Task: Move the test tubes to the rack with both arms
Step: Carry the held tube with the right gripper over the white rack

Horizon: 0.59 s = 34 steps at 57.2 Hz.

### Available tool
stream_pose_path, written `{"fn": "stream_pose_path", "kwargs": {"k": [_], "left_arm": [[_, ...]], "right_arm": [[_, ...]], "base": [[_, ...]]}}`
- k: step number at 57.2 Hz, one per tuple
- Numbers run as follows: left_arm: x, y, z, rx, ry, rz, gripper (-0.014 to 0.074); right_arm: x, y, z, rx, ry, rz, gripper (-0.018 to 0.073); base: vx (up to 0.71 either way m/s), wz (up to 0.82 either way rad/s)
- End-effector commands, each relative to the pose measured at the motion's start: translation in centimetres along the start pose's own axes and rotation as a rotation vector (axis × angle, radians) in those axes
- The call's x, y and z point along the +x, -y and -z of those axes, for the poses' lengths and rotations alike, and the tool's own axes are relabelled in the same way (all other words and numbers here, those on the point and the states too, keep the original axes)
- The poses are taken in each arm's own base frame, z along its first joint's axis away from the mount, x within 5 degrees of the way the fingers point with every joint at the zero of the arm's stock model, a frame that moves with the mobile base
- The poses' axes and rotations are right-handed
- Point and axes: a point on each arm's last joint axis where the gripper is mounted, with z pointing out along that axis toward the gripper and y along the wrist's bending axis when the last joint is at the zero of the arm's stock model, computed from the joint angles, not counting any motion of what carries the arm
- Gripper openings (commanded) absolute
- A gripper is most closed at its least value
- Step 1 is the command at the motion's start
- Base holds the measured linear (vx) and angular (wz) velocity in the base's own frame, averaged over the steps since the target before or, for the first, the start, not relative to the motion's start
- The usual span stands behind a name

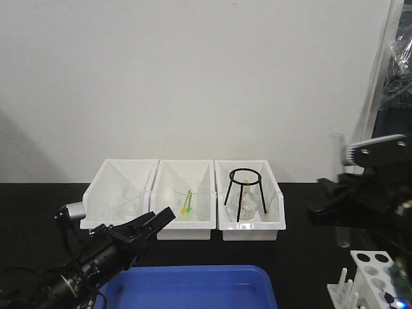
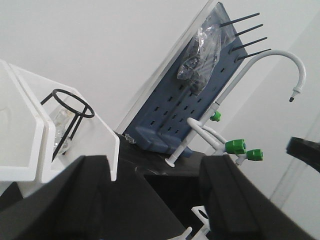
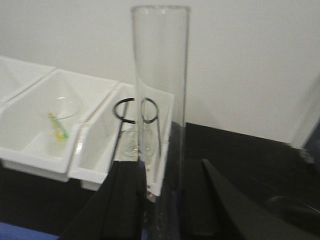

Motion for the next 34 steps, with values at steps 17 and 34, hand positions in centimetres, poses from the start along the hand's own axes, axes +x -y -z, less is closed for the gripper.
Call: {"fn": "stream_pose_path", "kwargs": {"k": [17, 34], "left_arm": [[-2.5, 2.1, -0.1, 0.126, 0.134, -0.015, 0.0527], [-2.4, 2.0, -0.1, 0.118, 0.128, -0.017, 0.0527]], "right_arm": [[3.2, 3.0, 5.0, 0.244, 0.276, -0.107, -0.0006], [6.7, 2.7, 4.3, 0.265, 0.259, -0.045, -0.0006]], "base": [[0.0, 0.0], [0.0, 0.0]]}}
